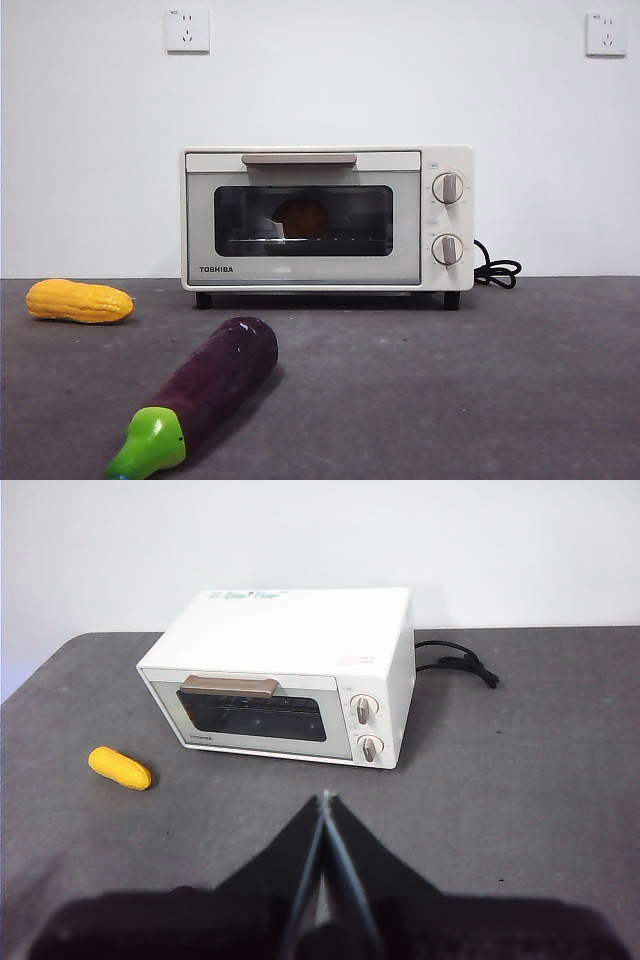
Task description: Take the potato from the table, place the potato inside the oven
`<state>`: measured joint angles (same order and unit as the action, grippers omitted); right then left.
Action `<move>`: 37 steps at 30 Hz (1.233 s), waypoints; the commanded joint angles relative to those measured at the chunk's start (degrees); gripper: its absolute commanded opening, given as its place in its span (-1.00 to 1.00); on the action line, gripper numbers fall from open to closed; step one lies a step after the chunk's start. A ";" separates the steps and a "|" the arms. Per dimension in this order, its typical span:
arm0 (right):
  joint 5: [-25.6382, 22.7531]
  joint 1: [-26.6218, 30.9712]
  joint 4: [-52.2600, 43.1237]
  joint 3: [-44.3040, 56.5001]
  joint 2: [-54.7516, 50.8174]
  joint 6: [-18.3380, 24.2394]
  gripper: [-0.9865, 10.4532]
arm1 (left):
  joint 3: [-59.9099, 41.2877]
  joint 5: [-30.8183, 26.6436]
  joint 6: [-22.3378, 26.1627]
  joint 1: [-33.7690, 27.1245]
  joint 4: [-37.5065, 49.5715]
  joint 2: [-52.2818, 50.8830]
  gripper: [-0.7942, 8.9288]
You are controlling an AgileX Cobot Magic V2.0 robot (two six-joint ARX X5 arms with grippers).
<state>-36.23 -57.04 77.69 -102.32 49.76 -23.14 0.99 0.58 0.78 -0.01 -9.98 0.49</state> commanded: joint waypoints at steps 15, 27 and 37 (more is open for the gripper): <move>-0.31 -0.07 1.29 0.17 -0.02 0.90 -0.83 | -0.57 -0.17 -0.66 -0.07 0.46 0.79 -0.85; -1.49 17.84 0.39 5.51 -1.40 10.27 -0.82 | -0.57 -0.17 -0.66 -0.07 0.48 0.79 -0.85; 31.17 44.59 -39.34 43.25 -18.18 23.26 -0.83 | -0.57 -0.17 -0.66 -0.07 0.46 0.81 -0.85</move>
<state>-8.86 -13.67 45.32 -65.06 32.95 -2.52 0.99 0.58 0.75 -0.01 -9.87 1.28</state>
